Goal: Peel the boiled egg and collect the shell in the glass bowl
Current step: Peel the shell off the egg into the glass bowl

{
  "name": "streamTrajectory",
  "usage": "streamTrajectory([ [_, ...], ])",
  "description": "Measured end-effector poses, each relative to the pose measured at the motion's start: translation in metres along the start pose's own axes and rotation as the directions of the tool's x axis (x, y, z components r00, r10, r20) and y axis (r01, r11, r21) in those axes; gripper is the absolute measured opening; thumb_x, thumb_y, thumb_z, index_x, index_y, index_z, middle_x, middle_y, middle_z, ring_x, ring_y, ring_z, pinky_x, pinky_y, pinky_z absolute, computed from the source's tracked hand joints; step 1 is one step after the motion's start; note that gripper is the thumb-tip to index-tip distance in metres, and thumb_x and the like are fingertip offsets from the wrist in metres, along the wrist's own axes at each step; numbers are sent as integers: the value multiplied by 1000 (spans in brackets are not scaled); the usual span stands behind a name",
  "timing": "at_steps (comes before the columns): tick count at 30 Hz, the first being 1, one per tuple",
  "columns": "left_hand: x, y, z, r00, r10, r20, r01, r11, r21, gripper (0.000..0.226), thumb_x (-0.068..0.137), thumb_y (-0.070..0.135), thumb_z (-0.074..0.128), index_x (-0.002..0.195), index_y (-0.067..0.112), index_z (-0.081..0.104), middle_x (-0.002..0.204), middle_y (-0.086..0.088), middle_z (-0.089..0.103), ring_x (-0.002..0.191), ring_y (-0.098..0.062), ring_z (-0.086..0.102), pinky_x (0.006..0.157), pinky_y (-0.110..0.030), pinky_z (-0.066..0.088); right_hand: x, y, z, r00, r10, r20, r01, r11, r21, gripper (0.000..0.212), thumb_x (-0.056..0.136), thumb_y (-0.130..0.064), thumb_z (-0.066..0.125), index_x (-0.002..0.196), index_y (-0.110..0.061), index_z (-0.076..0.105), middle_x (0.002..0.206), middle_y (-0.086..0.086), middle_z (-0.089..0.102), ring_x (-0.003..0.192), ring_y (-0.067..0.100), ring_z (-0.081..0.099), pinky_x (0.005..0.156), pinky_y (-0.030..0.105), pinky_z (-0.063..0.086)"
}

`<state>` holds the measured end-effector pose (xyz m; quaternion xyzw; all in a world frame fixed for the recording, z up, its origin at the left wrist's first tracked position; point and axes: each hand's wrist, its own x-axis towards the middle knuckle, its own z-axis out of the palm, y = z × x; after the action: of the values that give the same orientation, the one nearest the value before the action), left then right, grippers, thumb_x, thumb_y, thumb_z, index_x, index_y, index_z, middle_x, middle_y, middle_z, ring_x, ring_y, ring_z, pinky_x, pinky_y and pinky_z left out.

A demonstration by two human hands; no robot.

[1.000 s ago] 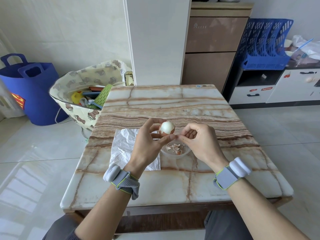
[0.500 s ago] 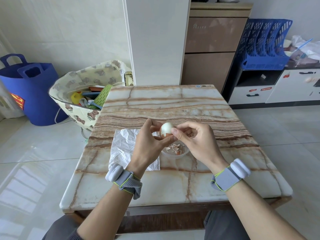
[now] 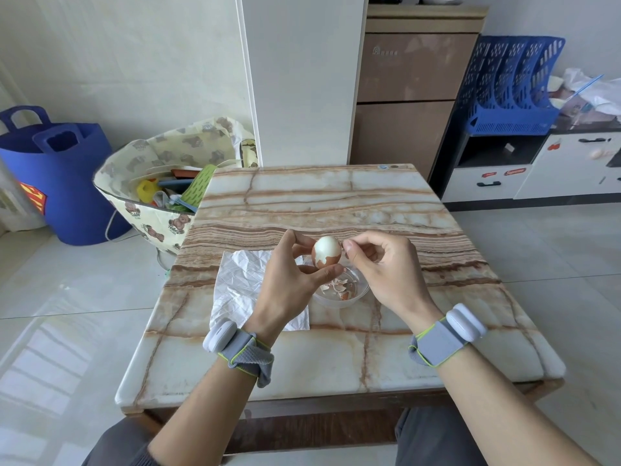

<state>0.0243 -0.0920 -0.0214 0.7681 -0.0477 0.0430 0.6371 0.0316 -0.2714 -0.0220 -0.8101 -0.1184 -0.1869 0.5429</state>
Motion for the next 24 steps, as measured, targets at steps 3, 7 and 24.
streamTrajectory([
  [3, 0, -1, -2, 1000, -3, 3, 3, 1000, -26, 50, 72, 18, 94, 104, 17, 55, 114, -5, 72, 76, -23, 79, 81, -43, 63, 1, 1, -1, 1000, 13, -7, -13, 1000, 10, 12, 95, -13, 75, 84, -16, 79, 72, -13, 73, 66, 8, 65, 67, 29, 53],
  [7, 1, -2, -3, 1000, 18, -2, -18, 999, -44, 48, 72, 17, 94, 105, 21, 59, 117, -4, 69, 75, -20, 79, 74, -29, 62, 1, 1, -2, 999, 41, -9, -41, 999, 32, 10, 88, -10, 82, 81, -17, 79, 73, 0, 75, 69, 26, 68, 67, 39, 56],
  [24, 0, -3, -1, 999, 37, 16, -36, 996, -78, 44, 76, 10, 91, 109, 19, 63, 113, -5, 70, 80, -24, 79, 82, -38, 64, 0, 0, 2, 999, 7, 32, -9, 997, 73, 7, 89, -31, 83, 86, -26, 80, 79, -10, 78, 71, 9, 70, 70, 28, 56],
])
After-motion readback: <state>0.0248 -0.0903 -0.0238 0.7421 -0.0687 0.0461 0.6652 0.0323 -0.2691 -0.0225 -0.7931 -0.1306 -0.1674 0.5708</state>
